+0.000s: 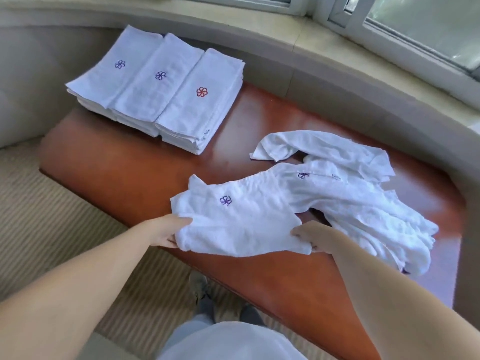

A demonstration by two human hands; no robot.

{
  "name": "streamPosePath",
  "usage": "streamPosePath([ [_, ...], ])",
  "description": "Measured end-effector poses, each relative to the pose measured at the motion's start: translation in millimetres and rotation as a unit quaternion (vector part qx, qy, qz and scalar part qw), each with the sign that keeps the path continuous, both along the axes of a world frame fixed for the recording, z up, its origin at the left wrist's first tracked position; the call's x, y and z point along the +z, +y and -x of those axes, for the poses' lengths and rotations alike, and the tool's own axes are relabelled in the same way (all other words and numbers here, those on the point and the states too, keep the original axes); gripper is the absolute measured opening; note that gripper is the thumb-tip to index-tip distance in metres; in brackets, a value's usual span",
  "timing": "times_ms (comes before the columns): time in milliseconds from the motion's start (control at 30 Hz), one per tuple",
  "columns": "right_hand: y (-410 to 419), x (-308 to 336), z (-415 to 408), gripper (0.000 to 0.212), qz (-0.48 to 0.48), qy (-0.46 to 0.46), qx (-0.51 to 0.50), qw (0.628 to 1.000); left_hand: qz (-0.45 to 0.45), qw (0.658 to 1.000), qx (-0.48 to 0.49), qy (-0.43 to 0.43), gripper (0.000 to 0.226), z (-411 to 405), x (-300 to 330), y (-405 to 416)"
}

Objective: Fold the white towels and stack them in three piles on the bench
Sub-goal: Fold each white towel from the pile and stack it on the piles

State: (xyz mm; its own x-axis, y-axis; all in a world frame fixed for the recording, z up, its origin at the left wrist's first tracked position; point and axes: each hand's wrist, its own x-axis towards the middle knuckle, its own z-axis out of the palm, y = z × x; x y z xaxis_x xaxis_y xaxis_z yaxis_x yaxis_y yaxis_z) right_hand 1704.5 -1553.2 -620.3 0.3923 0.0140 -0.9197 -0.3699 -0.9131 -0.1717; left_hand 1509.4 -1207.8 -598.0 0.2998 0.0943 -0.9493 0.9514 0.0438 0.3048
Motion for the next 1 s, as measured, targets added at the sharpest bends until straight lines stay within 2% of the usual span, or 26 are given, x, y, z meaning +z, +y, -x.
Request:
streamPosePath([
  [133, 2.9, -0.4, 4.1, 0.023, -0.007, 0.006, 0.017, 1.0, -0.021, 1.0, -0.013, 0.019, 0.045, 13.6, -16.5, 2.1],
  [200, 5.2, 1.6, 4.9, 0.034, -0.006, 0.015, 0.015, 1.0, -0.043, 0.998, -0.048, 0.018, 0.042, 16.3, -17.8, 4.2],
  [267, 9.2, 9.2, 2.0, 0.04, -0.032, 0.031, -0.029, 0.999, -0.052, 0.995, -0.086, 0.013, 0.039, 14.8, -12.8, 9.8],
  [333, 15.0, 22.2, -9.7, 0.039, -0.105, 0.025, -0.104, 0.989, -0.057, 0.995, -0.086, -0.016, 0.038, 8.4, -4.6, 22.7],
  [367, 18.7, 30.4, -18.3, 0.041, -0.163, 0.02, -0.152, 0.975, -0.053, 0.996, -0.04, -0.052, 0.038, 3.9, -0.4, 33.2],
  [400, 22.7, 39.3, -28.5, 0.043, -0.236, 0.015, -0.202, 0.95, -0.027, 0.994, 0.045, -0.099, 0.04, -1.1, 4.1, 46.0],
  [467, 30.3, 56.2, -47.9, 0.046, -0.355, 0.015, -0.274, 0.894, 0.065, 0.952, 0.222, -0.202, 0.05, -11.1, 16.9, 67.9],
  [500, 34.3, 62.0, -52.7, 0.043, -0.379, 0.022, -0.275, 0.883, 0.095, 0.937, 0.245, -0.23, 0.053, -14.8, 21.6, 73.9],
  [533, 39.7, 68.1, -54.8, 0.036, -0.374, 0.03, -0.25, 0.893, 0.101, 0.941, 0.222, -0.234, 0.055, -18.5, 25.7, 76.3],
  [633, 58.1, 75.9, -50.8, 0.022, -0.306, 0.019, -0.144, 0.941, 0.033, 0.975, 0.101, -0.193, 0.05, -24.3, 32.4, 73.9],
  [700, 63.4, 79.0, -57.0, 0.026, -0.329, -0.028, -0.191, 0.924, -0.006, 0.966, 0.135, -0.219, 0.038, -30.5, 39.9, 81.3],
  [767, 60.6, 87.0, -67.3, 0.029, -0.375, -0.067, -0.276, 0.883, -0.036, 0.944, 0.206, -0.254, 0.028, -31.6, 51.9, 92.5],
  [833, 55.7, 92.9, -75.2, 0.03, -0.398, -0.082, -0.323, 0.855, -0.1, 0.938, 0.203, -0.262, 0.024, -30.7, 59.8, 100.2],
  [933, 52.2, 96.7, -76.5, 0.023, -0.407, -0.083, -0.316, 0.853, -0.184, 0.937, 0.175, -0.24, 0.042, -31.1, 63.6, 99.4],
  [1000, 51.3, 99.1, -74.1, 0.02, -0.397, -0.091, -0.291, 0.866, -0.197, 0.932, 0.181, -0.246, 0.043, -31.7, 64.8, 98.5],
])
